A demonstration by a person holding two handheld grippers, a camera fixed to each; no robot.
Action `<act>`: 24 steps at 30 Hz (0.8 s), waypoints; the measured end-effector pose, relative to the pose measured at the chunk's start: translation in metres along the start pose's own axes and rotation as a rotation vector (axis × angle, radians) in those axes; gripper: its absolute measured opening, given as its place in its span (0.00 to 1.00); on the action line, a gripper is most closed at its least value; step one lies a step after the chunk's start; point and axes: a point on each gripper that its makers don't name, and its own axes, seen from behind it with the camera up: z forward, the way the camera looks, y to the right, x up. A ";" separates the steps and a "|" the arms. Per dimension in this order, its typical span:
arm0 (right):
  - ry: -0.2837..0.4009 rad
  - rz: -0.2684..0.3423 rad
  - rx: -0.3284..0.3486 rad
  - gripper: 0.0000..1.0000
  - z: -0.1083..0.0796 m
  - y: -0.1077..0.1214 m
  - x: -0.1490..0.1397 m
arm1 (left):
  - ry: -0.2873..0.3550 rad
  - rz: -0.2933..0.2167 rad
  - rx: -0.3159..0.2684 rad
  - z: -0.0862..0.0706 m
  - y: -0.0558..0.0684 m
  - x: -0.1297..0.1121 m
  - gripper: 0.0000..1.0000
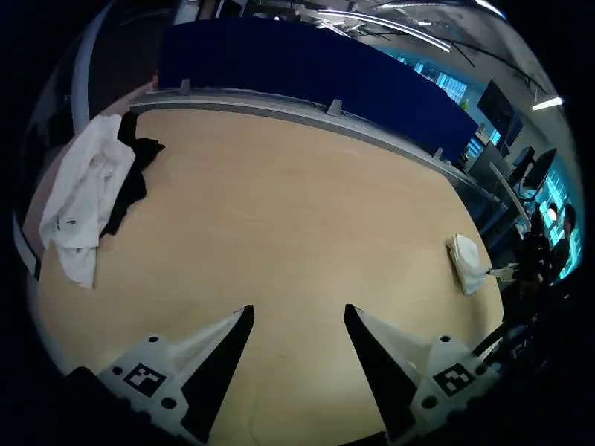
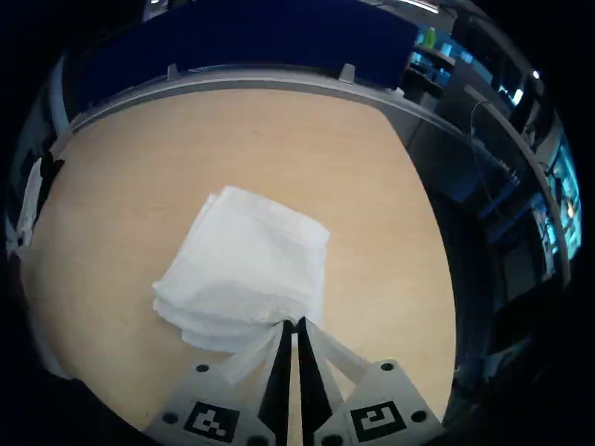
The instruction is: Fold towel
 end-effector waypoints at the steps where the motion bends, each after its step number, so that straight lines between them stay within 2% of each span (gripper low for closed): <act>1: -0.002 0.002 -0.005 0.05 0.001 0.001 -0.001 | 0.001 0.001 0.001 0.000 -0.001 0.000 0.90; 11: -0.051 0.031 -0.031 0.05 0.013 0.003 -0.023 | 0.004 -0.004 0.004 -0.004 -0.001 0.000 0.90; 17: -0.036 0.027 -0.030 0.05 0.009 0.000 -0.026 | 0.005 0.007 0.004 -0.005 0.000 0.000 0.90; 24: -0.056 0.025 -0.030 0.09 0.010 -0.002 -0.038 | 0.016 0.014 -0.001 -0.003 0.001 0.005 0.90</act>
